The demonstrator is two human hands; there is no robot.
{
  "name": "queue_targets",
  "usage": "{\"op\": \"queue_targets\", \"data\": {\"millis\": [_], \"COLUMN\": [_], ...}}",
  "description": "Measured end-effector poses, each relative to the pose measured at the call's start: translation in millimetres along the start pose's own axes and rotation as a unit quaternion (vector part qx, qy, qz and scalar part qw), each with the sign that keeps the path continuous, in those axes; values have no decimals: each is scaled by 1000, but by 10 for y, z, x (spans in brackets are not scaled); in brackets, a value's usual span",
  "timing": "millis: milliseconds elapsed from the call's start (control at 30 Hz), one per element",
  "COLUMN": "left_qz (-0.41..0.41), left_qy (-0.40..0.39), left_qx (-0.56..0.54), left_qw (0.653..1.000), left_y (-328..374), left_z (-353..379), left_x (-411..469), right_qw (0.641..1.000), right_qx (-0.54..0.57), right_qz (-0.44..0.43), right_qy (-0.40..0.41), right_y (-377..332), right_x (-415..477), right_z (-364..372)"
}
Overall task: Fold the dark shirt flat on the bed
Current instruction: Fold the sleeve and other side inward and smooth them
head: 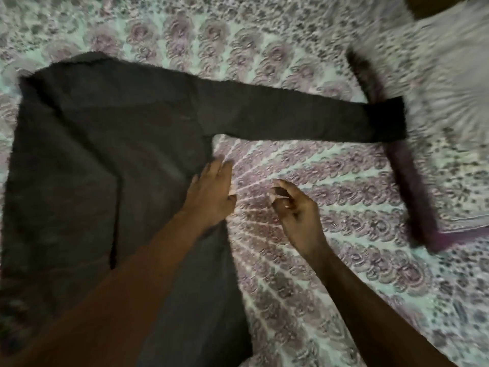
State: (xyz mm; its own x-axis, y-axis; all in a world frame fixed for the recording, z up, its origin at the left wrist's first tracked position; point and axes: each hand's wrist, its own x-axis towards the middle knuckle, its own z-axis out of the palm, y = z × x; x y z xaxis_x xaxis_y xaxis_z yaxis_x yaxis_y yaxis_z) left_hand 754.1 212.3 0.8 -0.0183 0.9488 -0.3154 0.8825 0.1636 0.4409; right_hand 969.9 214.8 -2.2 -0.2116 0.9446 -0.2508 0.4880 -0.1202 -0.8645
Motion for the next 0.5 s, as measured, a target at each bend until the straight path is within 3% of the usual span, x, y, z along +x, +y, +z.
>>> {"op": "queue_targets", "data": {"millis": [133, 267, 367, 500], "left_qz": [43, 35, 9, -20], "left_qy": [-10, -71, -70, -42], "left_qx": [56, 77, 102, 110], "left_qw": [997, 994, 992, 993], "left_y": [502, 634, 679, 752], "left_z": [23, 132, 260, 335], "left_x": [826, 1316, 1359, 1321], "right_qw": [987, 961, 948, 939], "right_qx": [9, -10, -18, 10], "right_qz": [41, 93, 133, 200], "right_qy": [152, 259, 289, 279], "right_y": [319, 692, 963, 780], "right_x": [524, 1143, 1607, 1958], "right_z": [-671, -1238, -1496, -1550]}}
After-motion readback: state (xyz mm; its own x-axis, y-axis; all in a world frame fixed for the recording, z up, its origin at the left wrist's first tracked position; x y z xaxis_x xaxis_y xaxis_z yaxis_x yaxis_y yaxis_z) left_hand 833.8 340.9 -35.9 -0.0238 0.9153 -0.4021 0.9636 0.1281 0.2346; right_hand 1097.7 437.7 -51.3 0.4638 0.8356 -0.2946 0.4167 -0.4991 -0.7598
